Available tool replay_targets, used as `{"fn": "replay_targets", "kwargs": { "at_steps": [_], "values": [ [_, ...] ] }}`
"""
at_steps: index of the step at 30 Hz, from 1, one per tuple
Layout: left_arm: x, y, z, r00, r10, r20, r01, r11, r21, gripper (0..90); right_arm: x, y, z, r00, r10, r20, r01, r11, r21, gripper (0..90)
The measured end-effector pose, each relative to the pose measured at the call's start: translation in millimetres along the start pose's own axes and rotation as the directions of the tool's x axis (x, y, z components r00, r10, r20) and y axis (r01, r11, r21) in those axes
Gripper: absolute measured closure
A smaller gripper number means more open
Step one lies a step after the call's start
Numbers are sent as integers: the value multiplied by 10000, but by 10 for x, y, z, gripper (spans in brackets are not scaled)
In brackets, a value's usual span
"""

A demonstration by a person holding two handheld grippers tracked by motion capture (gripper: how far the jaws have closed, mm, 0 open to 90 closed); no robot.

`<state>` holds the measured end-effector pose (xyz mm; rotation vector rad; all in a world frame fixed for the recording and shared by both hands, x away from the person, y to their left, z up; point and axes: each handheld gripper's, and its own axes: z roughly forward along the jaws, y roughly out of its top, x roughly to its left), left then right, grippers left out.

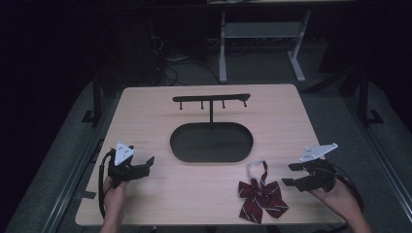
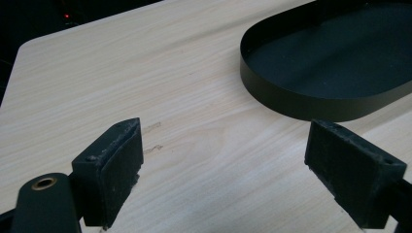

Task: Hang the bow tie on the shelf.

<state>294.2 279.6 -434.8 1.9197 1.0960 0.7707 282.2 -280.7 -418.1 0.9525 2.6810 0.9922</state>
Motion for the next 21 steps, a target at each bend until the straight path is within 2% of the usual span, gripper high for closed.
{"fn": "replay_targets", "kwargs": {
  "at_steps": [9,13,14,15,16,21],
  "values": [
    [8,-9,-1,10000,-12,38,12,10000,-13,136,-55,181,60,9994,-278,-211,287,9985,461,369],
    [12,-9,-2,10000,-38,24,38,10000,6,135,-84,316,136,9981,-503,-357,529,9959,740,382],
    [9,-8,0,10000,-11,23,11,10000,-8,136,-90,404,174,9968,-689,-409,723,9934,888,387],
    [9,-8,0,10000,-11,23,11,10000,-8,135,-90,404,174,9968,-689,-409,723,9934,888,387],
    [7,-7,0,10000,2,35,-2,10000,-18,135,-109,492,211,9953,-844,-469,887,9913,976,392],
    [7,-8,-12,10000,-74,46,75,9999,-68,135,-183,634,337,9932,-991,-610,1057,9875,1167,418]
  ]
}}
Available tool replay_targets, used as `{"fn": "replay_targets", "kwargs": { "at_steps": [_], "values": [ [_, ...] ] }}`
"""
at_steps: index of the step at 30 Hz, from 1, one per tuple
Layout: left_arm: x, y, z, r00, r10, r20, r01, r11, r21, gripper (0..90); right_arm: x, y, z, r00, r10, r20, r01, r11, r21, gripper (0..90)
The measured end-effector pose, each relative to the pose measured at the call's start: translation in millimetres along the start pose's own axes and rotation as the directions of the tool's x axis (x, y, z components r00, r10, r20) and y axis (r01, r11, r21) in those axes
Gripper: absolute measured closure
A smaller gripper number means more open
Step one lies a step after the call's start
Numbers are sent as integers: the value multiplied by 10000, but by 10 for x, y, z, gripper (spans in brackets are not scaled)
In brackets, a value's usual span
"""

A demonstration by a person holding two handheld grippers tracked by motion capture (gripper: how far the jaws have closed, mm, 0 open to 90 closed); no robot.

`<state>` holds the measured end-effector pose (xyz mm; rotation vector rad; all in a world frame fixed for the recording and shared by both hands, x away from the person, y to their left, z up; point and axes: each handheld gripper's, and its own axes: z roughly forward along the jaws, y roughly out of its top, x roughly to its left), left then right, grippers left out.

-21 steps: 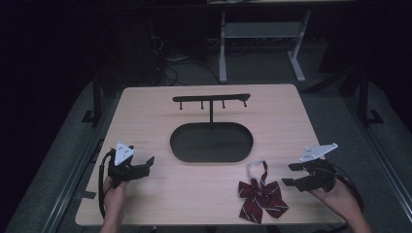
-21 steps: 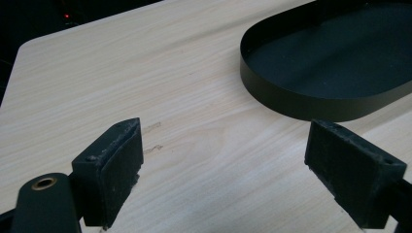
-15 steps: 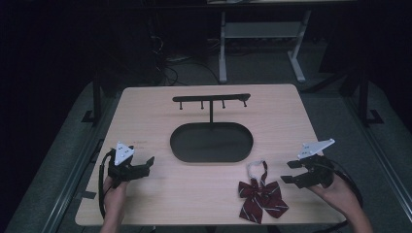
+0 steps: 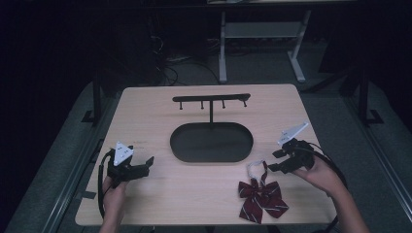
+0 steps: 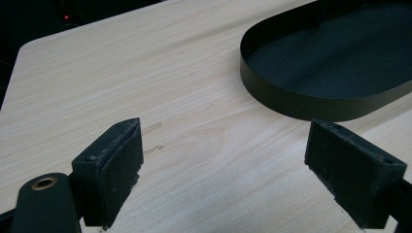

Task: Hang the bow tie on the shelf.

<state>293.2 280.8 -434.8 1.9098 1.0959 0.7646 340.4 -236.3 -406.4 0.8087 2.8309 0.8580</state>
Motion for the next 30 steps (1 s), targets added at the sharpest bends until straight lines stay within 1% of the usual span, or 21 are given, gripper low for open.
{"fn": "replay_targets", "kwargs": {
  "at_steps": [1,2,5,6,7,8,9,11,13,16,20,22,24,25,26,28,30],
  "values": [
    [-7,-3,-1,9999,-111,12,111,9999,-10,135,-15,23,32,10000,-79,-5,79,9999,128,426],
    [-2,-1,-8,10000,-46,11,46,10000,38,136,-28,47,63,10000,-66,-68,67,9997,220,430],
    [-2,-4,-9,10000,-65,10,65,10000,19,135,-72,100,157,9997,-226,-94,229,9990,389,439],
    [-3,-3,-12,10000,-64,5,64,10000,20,135,-80,123,185,9998,-180,-126,185,9989,429,441],
    [-5,-2,-16,10000,-68,6,68,10000,0,135,-104,164,252,9993,-333,-167,341,9982,496,449],
    [-5,-1,-19,10000,-49,7,49,10000,-9,135,-104,164,252,9993,-333,-167,341,9982,496,449],
    [-2,2,-24,10000,-35,1,35,10000,-23,136,-116,187,293,9993,-282,-252,295,9982,527,457],
    [-1,1,-24,10000,-77,-13,77,10000,-17,135,-126,193,314,9993,-299,-245,312,9980,544,459],
    [5,-3,-18,10000,-91,9,91,10000,-28,136,-166,202,370,9993,-258,-276,276,9975,650,464],
    [4,-1,-19,10000,-76,1,76,10000,-27,135,-190,210,396,9993,-228,-302,247,9977,634,475],
    [0,-4,-25,9999,-102,23,102,9999,-39,135,-222,220,458,9985,-384,-398,411,9967,694,502],
    [0,-4,-23,9999,-103,25,103,9999,-18,135,-228,230,517,9973,-677,-294,699,9944,787,524],
    [-1,-3,-23,9999,-104,33,104,9999,-17,136,-224,233,531,9968,-753,-264,772,9937,808,536],
    [2,-5,-20,9999,-95,47,95,10000,-24,136,-217,240,572,9950,-989,-149,999,9905,942,564],
    [2,-5,-20,9999,-95,47,95,10000,-24,135,-217,240,572,9950,-989,-149,999,9905,942,564],
    [10,-9,-20,9999,-152,21,152,9999,-45,135,-212,238,600,9944,-1055,-99,1060,9881,1112,607],
    [18,-11,-24,9998,-178,11,178,9998,-15,135,-202,233,624,9919,-1272,-24,1266,9844,1221,696]
  ]
}}
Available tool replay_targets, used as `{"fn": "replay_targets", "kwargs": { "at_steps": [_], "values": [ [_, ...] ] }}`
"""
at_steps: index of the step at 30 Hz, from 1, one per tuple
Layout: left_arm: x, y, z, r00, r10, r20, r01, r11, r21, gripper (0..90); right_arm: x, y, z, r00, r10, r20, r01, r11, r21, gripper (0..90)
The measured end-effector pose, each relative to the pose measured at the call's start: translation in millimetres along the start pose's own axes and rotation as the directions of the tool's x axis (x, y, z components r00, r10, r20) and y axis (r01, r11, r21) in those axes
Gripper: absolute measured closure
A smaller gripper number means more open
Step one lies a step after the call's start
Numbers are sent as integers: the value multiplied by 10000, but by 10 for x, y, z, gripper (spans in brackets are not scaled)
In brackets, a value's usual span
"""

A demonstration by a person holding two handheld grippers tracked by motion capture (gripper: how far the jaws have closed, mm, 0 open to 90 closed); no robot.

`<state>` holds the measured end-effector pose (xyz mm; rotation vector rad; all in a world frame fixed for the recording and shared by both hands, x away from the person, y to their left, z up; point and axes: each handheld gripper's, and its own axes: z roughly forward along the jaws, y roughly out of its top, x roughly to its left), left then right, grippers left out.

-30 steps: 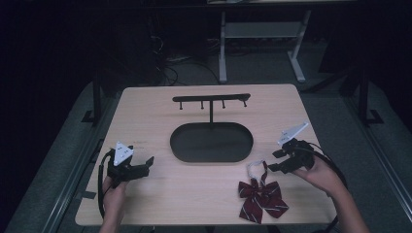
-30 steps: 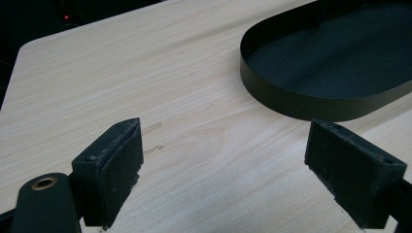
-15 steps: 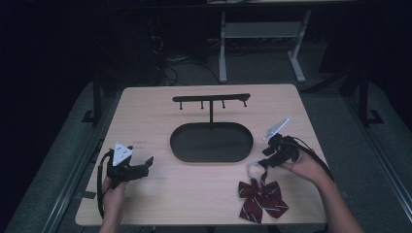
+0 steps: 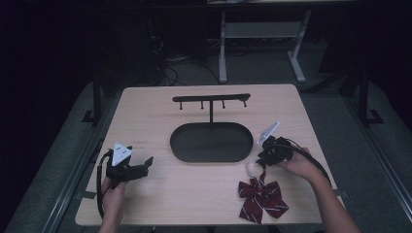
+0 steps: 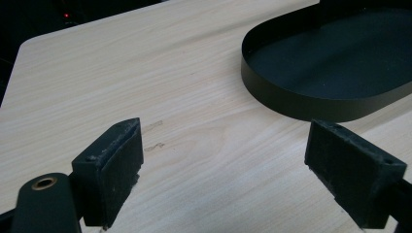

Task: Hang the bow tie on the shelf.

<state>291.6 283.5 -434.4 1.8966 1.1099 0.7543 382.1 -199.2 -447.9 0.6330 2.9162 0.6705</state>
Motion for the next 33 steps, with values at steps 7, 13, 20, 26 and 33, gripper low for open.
{"fn": "replay_targets", "kwargs": {
  "at_steps": [7,13,20,26,33],
  "values": [
    [-14,1,-6,10000,62,15,-62,10000,-34,135,33,12,-1,9998,-146,-125,147,9998,118,834],
    [-12,-7,-6,10000,-19,14,19,10000,-22,136,114,32,-181,9993,-65,-379,53,9995,-296,864],
    [-31,-11,-25,10000,-5,10,5,10000,-3,135,215,129,-375,9990,-314,-323,292,9974,-659,864],
    [-50,-21,-51,10000,15,34,-15,10000,-22,135,281,234,-514,9991,-384,-201,367,9959,-831,865],
    [-76,-24,-75,9999,86,76,-85,9999,-71,135,357,365,-627,9983,-560,-136,543,9934,-1008,865]
  ]
}}
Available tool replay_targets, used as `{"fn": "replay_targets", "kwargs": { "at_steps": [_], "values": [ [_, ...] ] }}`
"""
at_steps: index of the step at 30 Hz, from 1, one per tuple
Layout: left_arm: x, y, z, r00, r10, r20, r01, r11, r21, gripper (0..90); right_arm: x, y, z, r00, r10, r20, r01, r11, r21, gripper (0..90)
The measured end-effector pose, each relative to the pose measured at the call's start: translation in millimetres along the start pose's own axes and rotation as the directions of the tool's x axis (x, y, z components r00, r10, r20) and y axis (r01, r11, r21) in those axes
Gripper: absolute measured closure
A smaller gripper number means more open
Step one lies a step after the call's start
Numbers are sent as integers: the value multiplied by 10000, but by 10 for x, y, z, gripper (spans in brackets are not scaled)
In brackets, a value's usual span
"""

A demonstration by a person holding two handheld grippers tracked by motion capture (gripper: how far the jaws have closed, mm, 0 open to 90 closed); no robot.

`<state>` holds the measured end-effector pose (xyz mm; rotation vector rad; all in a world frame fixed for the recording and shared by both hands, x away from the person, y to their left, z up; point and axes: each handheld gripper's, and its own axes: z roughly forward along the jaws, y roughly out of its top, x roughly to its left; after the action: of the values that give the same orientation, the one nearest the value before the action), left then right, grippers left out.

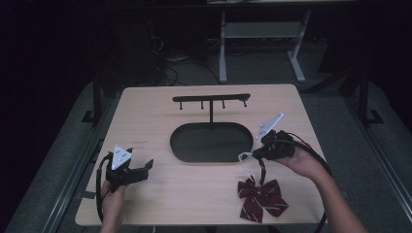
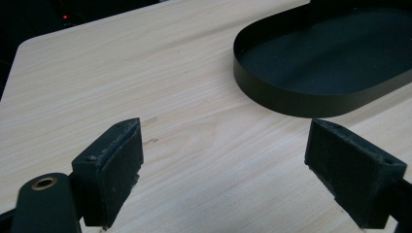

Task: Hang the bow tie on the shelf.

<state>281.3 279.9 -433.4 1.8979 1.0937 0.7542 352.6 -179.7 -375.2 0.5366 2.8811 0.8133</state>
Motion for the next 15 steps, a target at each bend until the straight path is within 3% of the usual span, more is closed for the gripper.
{"fn": "replay_targets", "kwargs": {
  "at_steps": [15],
  "values": [
    [36,1,12,10000,-16,-85,17,10000,11,135,-13,270,-232,9997,-149,-198,139,9987,-486,864]
  ]
}}
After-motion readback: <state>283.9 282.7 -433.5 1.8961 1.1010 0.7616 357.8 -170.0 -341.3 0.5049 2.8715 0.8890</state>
